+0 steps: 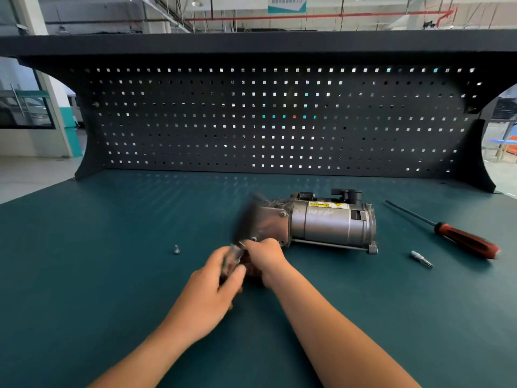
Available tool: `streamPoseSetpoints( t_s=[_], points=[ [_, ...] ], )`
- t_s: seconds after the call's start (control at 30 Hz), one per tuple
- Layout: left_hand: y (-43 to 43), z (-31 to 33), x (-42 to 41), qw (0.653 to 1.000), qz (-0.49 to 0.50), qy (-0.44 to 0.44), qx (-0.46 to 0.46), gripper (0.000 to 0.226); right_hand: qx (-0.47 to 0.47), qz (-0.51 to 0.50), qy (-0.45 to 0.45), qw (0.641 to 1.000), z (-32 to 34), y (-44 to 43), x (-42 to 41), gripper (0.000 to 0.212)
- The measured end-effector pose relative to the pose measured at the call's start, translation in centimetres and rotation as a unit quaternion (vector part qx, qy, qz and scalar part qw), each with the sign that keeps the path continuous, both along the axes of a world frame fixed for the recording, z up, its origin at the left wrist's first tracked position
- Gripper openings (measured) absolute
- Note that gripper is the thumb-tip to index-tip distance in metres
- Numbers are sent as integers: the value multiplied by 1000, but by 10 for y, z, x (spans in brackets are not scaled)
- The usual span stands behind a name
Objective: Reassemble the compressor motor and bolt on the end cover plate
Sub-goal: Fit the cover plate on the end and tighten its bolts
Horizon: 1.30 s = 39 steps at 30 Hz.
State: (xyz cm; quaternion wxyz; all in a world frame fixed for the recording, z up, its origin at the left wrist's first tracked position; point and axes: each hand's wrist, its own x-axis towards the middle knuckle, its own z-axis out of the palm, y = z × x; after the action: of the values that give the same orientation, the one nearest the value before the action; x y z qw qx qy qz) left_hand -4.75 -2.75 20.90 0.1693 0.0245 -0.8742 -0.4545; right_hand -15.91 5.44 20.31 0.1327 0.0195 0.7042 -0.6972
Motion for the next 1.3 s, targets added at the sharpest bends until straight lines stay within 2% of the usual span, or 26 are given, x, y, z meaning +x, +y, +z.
streamPoseSetpoints(
  t_s=[0.03,0.1,0.13,0.17,0.2,0.23,0.3,0.37,0.4,0.47,0.5,0.57,0.63,0.7,0.73,0.8,0.87,0.9,0.93,1.0,1.07,1.1,1.17,1.2,1.27,1.3],
  points=[
    [3,4,-2,983,2,-50,177,21,-35,1,-25,999,0,0,0,13],
    [5,10,-3,865,-13,-138,483,26,-85,11,-54,995,0,-1,-1,17],
    [4,13,-3,803,-15,-152,577,28,-91,17,-62,994,1,-1,-1,18],
    [2,15,-3,765,-11,-156,625,25,-89,24,-65,994,2,-1,-1,18],
    [1,15,-3,757,-10,-156,634,20,-79,29,-62,994,2,-1,0,18],
    [0,14,-5,775,-11,-152,613,14,-64,32,-54,996,3,-1,1,19],
    [-2,10,-6,867,-8,-120,483,8,-2,32,-15,999,1,1,1,24],
    [-7,4,-6,980,-5,-50,191,23,77,31,38,996,-2,5,0,33],
    [-11,0,-4,1000,-9,-12,17,27,107,29,59,992,-2,6,0,36],
    [-12,-6,-1,969,-34,14,-244,34,180,14,105,978,-2,9,-2,41],
    [-10,-9,1,951,-39,19,-305,37,218,6,122,968,-3,9,-3,43],
    [-8,-12,0,945,-29,33,-323,39,235,5,130,963,-4,6,-5,39],
    [-7,-10,-2,979,-10,44,-201,40,201,14,113,973,-5,3,-6,26],
    [-1,-1,-3,999,-2,-24,37,33,155,4,86,984,-5,1,-6,21],
    [1,4,-5,977,-2,-69,203,25,128,-7,67,989,-5,0,-5,20],
    [2,15,-5,855,-16,-131,502,29,54,-18,27,998,-7,-2,-6,18],
    [-3,23,-5,748,-4,-133,651,38,-21,-2,-5,1000,-4,-4,-3,16],
    [-6,25,-6,731,6,-132,669,36,-34,8,-11,999,-3,-5,-2,16],
    [-9,24,-7,746,15,-134,653,31,-32,17,-12,999,-2,-6,0,18],
    [-10,19,-9,851,16,-127,509,20,-13,24,0,1000,-3,-4,2,26],
    [-10,12,-9,969,8,-75,235,9,1,23,11,1000,-2,-1,4,30],
    [-11,8,-10,996,4,-32,88,7,16,20,23,999,-1,1,5,32],
    [-13,-1,-10,983,-7,18,-185,29,86,2,66,994,-3,3,1,36],
    [-11,-3,-8,964,-8,29,-262,36,117,-5,81,990,-3,3,0,38],
    [-9,-5,-5,959,7,38,-279,40,116,4,66,991,-3,0,-1,37],
    [-9,-5,-4,973,15,37,-227,41,103,13,52,993,-2,-1,0,35]
  ],
)
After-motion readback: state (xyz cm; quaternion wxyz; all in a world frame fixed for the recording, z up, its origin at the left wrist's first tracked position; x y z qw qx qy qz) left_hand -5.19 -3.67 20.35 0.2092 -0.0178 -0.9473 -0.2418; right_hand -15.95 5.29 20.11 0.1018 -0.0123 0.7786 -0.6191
